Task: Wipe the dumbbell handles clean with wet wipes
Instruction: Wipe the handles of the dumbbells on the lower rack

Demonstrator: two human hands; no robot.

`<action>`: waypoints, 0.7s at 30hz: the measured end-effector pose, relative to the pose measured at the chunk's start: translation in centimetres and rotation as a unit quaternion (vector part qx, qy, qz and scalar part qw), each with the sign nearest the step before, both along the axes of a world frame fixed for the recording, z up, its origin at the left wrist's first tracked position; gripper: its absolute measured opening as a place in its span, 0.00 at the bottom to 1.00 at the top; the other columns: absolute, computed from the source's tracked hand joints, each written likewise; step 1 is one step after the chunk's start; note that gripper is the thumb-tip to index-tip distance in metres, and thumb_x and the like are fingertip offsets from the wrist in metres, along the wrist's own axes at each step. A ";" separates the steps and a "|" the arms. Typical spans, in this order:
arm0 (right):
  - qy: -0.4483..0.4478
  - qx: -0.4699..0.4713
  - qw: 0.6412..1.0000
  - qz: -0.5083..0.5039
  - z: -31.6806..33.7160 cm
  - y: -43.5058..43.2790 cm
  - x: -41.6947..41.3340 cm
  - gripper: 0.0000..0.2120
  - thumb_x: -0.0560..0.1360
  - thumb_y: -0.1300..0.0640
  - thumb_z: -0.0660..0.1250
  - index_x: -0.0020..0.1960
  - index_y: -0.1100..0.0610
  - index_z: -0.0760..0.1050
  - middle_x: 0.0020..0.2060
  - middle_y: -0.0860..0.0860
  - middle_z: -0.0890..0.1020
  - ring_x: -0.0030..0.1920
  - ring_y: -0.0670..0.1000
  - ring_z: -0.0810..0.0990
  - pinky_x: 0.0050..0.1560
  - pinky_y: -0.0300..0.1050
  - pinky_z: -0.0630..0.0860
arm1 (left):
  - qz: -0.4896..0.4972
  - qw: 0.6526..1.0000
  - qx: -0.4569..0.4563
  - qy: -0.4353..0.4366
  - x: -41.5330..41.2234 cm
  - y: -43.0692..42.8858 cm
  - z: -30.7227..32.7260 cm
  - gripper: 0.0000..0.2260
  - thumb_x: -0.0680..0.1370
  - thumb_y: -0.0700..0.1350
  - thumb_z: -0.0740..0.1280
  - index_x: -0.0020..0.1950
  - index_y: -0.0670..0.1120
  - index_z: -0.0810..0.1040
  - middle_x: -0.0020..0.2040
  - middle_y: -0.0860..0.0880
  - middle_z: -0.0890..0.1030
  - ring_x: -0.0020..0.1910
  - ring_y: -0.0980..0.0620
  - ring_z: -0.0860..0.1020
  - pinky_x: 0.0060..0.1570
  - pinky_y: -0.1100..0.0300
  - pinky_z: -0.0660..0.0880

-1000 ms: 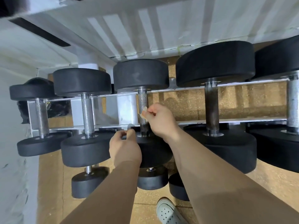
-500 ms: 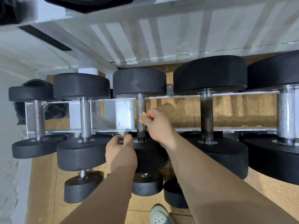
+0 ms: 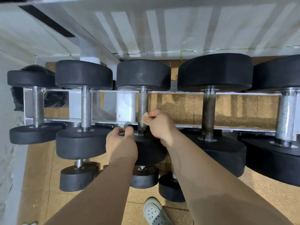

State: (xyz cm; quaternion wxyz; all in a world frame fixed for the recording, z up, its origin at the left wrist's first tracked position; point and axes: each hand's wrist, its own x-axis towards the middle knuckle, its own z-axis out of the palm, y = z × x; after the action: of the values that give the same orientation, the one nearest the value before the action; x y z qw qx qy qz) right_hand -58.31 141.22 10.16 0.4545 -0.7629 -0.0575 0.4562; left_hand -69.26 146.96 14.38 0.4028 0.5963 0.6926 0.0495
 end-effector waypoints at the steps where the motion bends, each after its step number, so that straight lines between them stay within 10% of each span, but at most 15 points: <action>1: 0.012 0.024 0.999 -0.034 -0.1 0.3 0.3 0.08 0.80 0.53 0.67 0.52 0.59 0.78 0.48 0.52 0.81 0.49 0.52 0.79 0.51 0.47 0.75 | 0.002 1.000 -0.001 -0.001 0.0 0.0 0.0 0.11 0.78 0.52 0.64 0.39 0.48 0.76 0.41 0.46 0.79 0.37 0.48 0.75 0.36 0.56 0.66; 5: 0.028 0.108 0.980 -0.163 -0.1 3.1 2.9 0.07 0.79 0.54 0.68 0.47 0.58 0.78 0.39 0.48 0.81 0.41 0.47 0.78 0.45 0.44 0.73 | 0.005 1.000 -0.003 0.003 0.0 0.1 -0.2 0.11 0.79 0.53 0.64 0.40 0.49 0.75 0.44 0.46 0.79 0.36 0.51 0.74 0.35 0.57 0.65; 10: -0.031 0.089 0.992 -0.088 0.0 1.9 2.2 0.15 0.79 0.54 0.67 0.34 0.55 0.73 0.32 0.48 0.74 0.36 0.50 0.72 0.41 0.47 0.68 | 0.003 1.000 -0.003 0.015 -0.2 0.4 -0.8 0.10 0.78 0.54 0.64 0.39 0.52 0.75 0.50 0.45 0.80 0.42 0.47 0.77 0.43 0.54 0.69; 15: -0.063 -0.060 0.979 0.185 0.1 -0.7 0.8 0.12 0.79 0.53 0.69 0.53 0.62 0.82 0.52 0.55 0.83 0.54 0.55 0.79 0.57 0.46 0.73 | -0.004 1.000 0.004 0.017 0.0 0.3 -0.7 0.11 0.78 0.53 0.64 0.38 0.51 0.75 0.50 0.46 0.80 0.43 0.48 0.76 0.45 0.54 0.70; 21: -0.022 0.002 1.000 0.011 -0.2 0.3 2.1 0.07 0.79 0.54 0.68 0.55 0.57 0.78 0.50 0.50 0.81 0.50 0.50 0.79 0.50 0.41 0.73 | 0.007 1.000 0.002 0.012 -0.1 0.2 -0.6 0.08 0.78 0.52 0.64 0.40 0.51 0.76 0.49 0.47 0.80 0.42 0.48 0.76 0.42 0.54 0.69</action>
State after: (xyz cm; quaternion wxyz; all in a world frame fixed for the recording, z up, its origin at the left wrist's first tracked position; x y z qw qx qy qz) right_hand -56.21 141.53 9.93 0.4497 -0.7710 -0.0766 0.4445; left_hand -69.37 147.17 13.75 0.3931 0.5929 0.7013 0.0464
